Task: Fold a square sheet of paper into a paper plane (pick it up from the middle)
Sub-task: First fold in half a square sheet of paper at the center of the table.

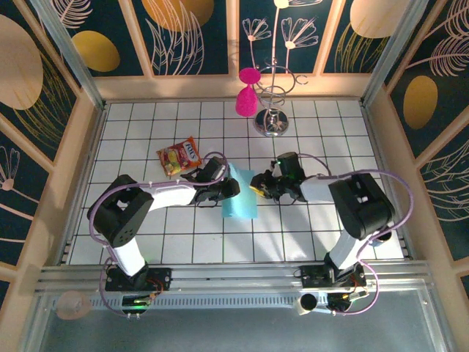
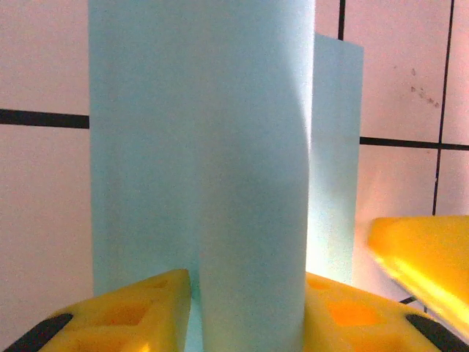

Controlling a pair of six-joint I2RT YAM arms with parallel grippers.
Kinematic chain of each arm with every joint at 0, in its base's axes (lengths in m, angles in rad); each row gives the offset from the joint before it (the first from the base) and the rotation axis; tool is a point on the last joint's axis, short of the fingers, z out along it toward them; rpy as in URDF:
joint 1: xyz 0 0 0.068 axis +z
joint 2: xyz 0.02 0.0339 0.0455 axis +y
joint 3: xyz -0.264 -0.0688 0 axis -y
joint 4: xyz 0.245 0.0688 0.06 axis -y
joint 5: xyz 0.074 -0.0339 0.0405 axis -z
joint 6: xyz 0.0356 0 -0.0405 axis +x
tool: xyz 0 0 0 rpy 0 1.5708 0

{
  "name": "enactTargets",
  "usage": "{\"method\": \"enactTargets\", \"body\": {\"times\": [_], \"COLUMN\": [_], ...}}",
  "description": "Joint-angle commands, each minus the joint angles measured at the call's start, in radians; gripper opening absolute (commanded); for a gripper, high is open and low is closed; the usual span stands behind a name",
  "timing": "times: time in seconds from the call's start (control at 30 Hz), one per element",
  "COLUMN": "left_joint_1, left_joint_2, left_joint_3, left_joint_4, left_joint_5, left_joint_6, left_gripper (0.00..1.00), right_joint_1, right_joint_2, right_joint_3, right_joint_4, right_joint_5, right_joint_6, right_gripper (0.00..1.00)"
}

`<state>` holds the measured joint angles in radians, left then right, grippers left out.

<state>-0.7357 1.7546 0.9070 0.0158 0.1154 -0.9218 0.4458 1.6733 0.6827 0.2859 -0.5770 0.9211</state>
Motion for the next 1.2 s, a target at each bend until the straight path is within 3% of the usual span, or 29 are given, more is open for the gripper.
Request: {"method": "enactTargets", "body": {"times": [0.0,0.33,0.5,0.77,0.97,1.17], "left_joint_1": [0.013,0.122,0.149,0.155,0.163,0.17], "left_joint_2": [-0.034,-0.227,-0.268,-0.267,-0.252,-0.247], "left_joint_3": [0.022,-0.051,-0.057,-0.082,-0.088,-0.084], "left_joint_4": [-0.01,0.272,0.405,0.607,0.581,0.469], "left_joint_5": [0.014,0.311,0.438,0.542,0.529,0.479], "left_joint_6": [0.056,0.001,-0.09,-0.233,-0.243,-0.186], "left_gripper": [0.37,0.33,0.32,0.32,0.29,0.28], "right_joint_1": [-0.056,-0.165,-0.163,-0.111,-0.1,-0.107], "right_joint_2": [-0.103,-0.234,-0.223,-0.156,-0.133,-0.165], "right_joint_3": [-0.037,-0.192,-0.236,-0.192,-0.186,-0.187], "right_joint_4": [0.066,0.372,0.706,0.877,0.991,0.929], "right_joint_5": [-0.02,-0.195,-0.309,-0.343,-0.358,-0.355], "right_joint_6": [-0.028,0.017,0.154,0.234,0.303,0.271], "right_gripper": [0.3,0.51,0.71,0.81,0.8,0.58]}}
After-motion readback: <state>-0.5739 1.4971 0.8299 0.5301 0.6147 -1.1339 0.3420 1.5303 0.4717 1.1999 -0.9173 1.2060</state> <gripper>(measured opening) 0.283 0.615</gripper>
